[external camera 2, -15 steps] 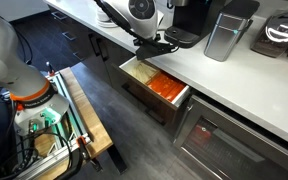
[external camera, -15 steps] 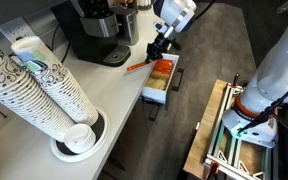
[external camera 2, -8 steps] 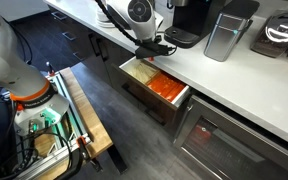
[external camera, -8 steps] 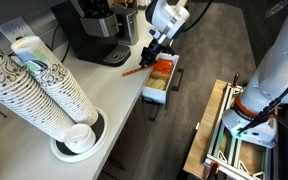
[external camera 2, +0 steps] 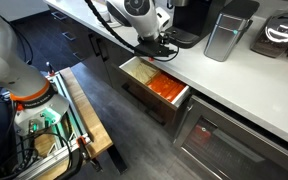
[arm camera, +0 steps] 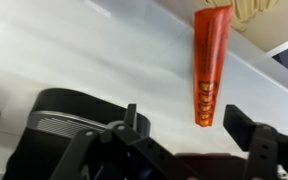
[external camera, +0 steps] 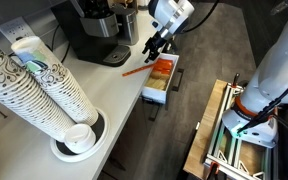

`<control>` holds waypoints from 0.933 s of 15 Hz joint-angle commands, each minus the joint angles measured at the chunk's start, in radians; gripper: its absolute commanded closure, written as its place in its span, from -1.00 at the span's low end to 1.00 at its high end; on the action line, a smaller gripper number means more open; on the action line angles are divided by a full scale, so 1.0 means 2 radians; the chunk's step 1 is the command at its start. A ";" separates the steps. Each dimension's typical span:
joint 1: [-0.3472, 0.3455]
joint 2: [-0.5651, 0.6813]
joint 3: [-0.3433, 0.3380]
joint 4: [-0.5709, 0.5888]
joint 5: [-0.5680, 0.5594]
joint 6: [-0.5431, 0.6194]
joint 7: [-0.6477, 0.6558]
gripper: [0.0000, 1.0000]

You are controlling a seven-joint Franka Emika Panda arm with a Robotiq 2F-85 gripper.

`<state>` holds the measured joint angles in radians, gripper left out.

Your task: Remove one orange packet from the drawer

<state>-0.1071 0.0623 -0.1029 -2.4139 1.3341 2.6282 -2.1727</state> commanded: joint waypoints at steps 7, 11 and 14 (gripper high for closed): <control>-0.024 -0.112 -0.026 -0.073 -0.223 -0.011 0.268 -1.00; -0.031 -0.150 -0.042 -0.083 -0.287 -0.044 0.310 -1.00; -0.030 -0.174 -0.055 -0.090 -0.316 -0.058 0.322 -1.00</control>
<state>-0.1645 -0.2152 -0.1886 -2.5540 0.7728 2.5479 -1.5683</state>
